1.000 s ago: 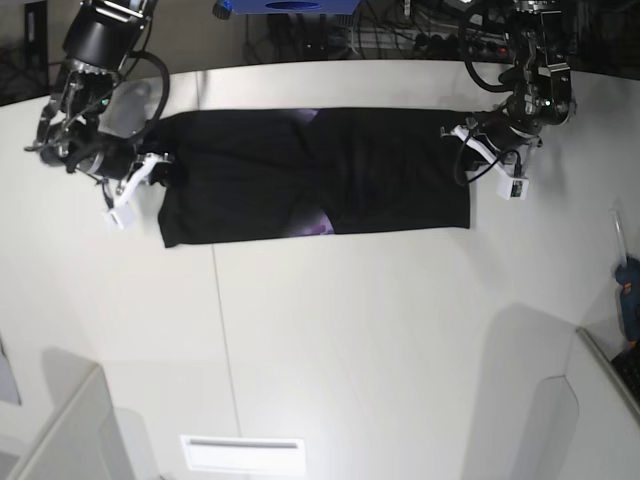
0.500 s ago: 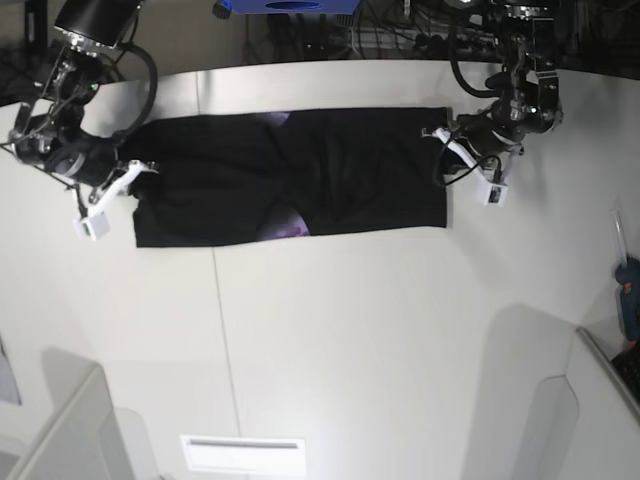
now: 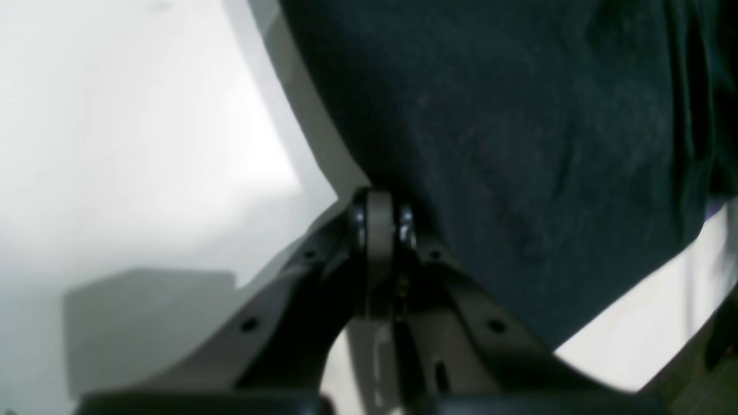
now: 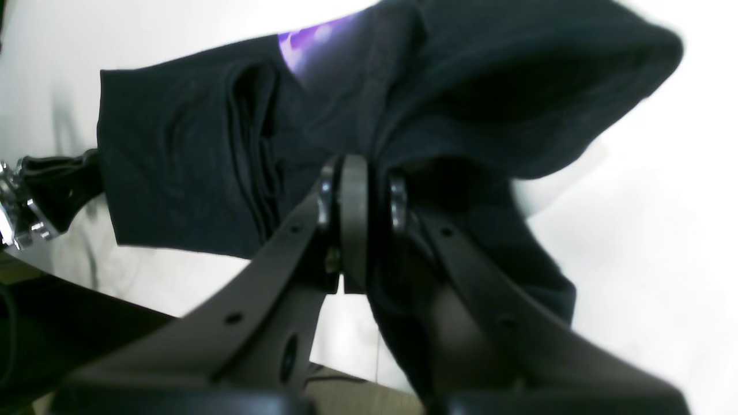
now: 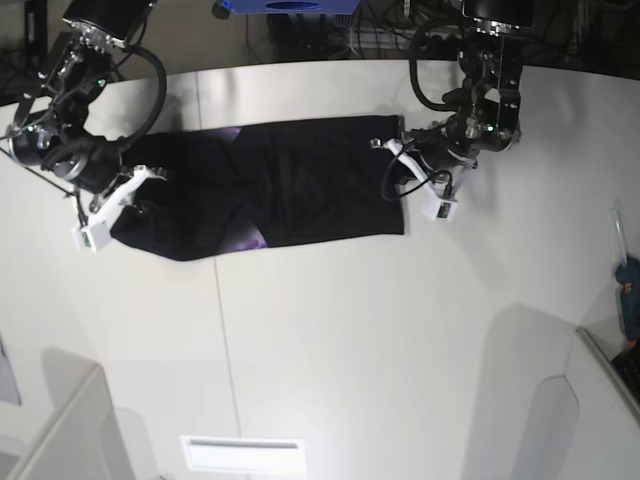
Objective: Fold the T-shirt properly
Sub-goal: 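Fold the strip in half, bringing the left gripper toward the right gripper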
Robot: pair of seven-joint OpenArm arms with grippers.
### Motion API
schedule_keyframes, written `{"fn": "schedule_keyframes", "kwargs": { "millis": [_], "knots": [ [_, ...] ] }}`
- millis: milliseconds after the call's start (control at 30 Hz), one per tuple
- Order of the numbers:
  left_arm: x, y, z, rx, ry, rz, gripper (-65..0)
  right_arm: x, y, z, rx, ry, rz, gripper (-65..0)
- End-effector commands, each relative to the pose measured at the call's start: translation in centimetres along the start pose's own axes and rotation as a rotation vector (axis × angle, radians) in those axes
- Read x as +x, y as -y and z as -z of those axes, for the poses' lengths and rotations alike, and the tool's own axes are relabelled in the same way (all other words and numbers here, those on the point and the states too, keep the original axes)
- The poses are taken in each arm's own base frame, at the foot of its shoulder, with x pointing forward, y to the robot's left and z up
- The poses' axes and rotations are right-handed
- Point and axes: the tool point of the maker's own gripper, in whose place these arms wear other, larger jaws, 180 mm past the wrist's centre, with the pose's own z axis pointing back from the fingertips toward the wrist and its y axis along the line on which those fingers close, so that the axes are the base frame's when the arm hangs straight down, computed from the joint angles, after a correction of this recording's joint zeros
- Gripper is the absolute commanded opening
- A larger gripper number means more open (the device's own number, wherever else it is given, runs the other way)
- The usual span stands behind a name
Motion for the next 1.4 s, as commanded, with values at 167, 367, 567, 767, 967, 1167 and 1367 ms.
{"fn": "schedule_keyframes", "kwargs": {
  "millis": [167,367,567,767,967,1167,1367],
  "knots": [
    [-0.2,2.2,0.9,-0.03,-0.049,0.054,-65.0,0.7,-2.8,0.3,0.062,0.033,-0.055,-65.0],
    [0.5,3.4,1.3,-0.052,-0.038,0.065,-65.0,0.5,-4.8,1.0,0.112,0.056,-0.038,-65.0],
    [1.1,3.6,1.4,-0.055,-0.03,0.068,-65.0,0.4,-5.8,1.3,0.138,0.056,-0.052,-65.0],
    [0.8,3.6,2.6,-0.06,-0.056,0.039,-65.0,0.5,-6.5,1.6,0.158,0.066,-0.04,-65.0],
    [0.9,6.1,3.3,-0.108,-0.059,0.061,-65.0,1.1,-6.3,1.4,0.151,0.08,-0.049,-65.0],
    [1.0,8.3,3.8,-0.152,-0.063,0.085,-65.0,1.3,-6.3,1.4,0.152,0.083,-0.053,-65.0],
    [1.0,8.7,3.8,-0.16,-0.061,0.084,-65.0,2.5,-6.9,-0.1,0.255,0.14,-0.019,-65.0]
  ]
}}
